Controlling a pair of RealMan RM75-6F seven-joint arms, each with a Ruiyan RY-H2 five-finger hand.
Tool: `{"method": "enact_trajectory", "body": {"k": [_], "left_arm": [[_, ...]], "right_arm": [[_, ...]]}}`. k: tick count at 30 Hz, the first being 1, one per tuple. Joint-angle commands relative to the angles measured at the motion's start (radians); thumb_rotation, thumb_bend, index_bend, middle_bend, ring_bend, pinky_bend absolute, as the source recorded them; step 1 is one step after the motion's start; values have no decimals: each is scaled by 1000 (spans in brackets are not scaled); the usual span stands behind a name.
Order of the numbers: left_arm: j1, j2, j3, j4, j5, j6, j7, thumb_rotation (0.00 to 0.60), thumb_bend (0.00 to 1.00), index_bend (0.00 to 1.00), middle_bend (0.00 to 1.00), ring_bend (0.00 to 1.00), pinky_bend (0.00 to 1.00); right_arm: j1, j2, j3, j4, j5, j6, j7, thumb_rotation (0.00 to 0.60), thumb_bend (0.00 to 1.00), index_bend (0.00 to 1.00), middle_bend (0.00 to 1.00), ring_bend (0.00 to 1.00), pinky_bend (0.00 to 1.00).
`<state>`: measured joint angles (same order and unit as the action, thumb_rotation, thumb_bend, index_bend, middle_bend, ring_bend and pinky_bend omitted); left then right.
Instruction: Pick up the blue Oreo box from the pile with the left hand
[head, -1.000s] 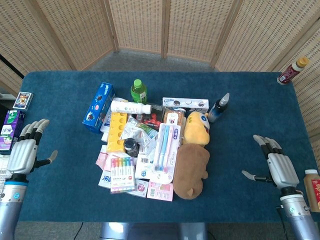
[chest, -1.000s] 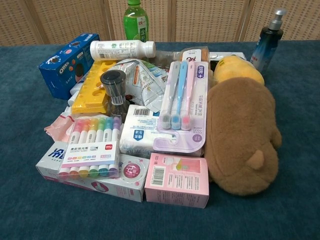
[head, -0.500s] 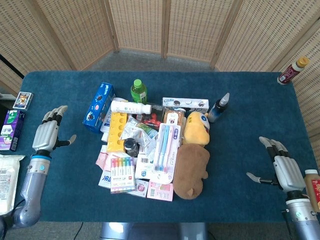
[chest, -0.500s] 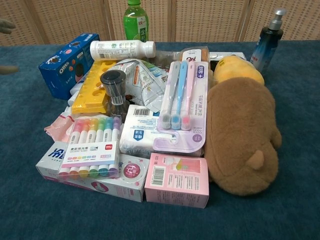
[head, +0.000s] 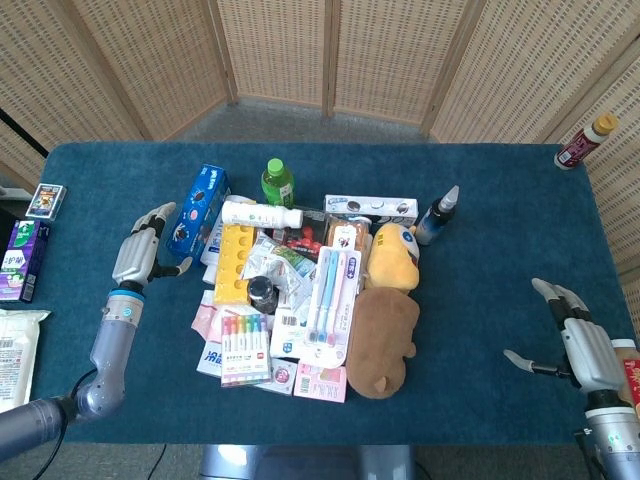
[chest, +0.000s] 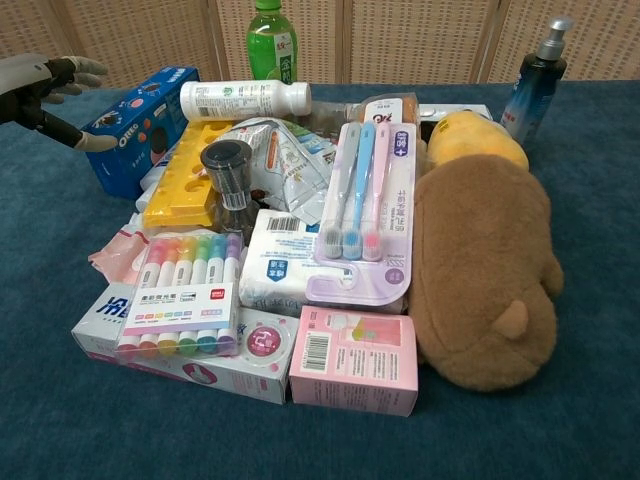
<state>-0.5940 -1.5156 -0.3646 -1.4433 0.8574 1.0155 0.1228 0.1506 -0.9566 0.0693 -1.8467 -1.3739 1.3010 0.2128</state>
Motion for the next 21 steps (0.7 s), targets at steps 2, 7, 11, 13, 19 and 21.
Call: {"method": "enact_trajectory", "body": {"k": [2, 7, 11, 13, 19, 21], "left_arm": [[-24, -53, -8, 78, -9, -14, -36, 600, 328, 0, 0, 0, 0], [-42, -105, -15, 166, -16, -37, -81, 600, 329, 0, 0, 1, 0], [-42, -129, -18, 208, 0, -44, -129, 600, 332, 0, 0, 4, 0], [-38, -126, -17, 212, 9, -45, -145, 600, 330, 0, 0, 4, 0], [-19, -101, -9, 197, 33, -27, -156, 600, 330, 0, 0, 3, 0], [-13, -93, -9, 194, 29, -26, -156, 600, 329, 0, 0, 3, 0]], "right_arm": [[-9, 11, -1, -1, 2, 5, 13, 454, 0, 0, 94, 0, 0], [-16, 21, -3, -5, 4, 6, 22, 453, 0, 0, 94, 0, 0], [-20, 28, -2, -11, 7, 7, 22, 453, 0, 0, 94, 0, 0], [-19, 30, -1, -13, 8, 6, 19, 452, 0, 0, 94, 0, 0], [-12, 23, 4, -14, 7, -3, 17, 455, 0, 0, 94, 0, 0], [-10, 20, 4, -16, 6, -7, 16, 454, 0, 0, 94, 0, 0]]}}
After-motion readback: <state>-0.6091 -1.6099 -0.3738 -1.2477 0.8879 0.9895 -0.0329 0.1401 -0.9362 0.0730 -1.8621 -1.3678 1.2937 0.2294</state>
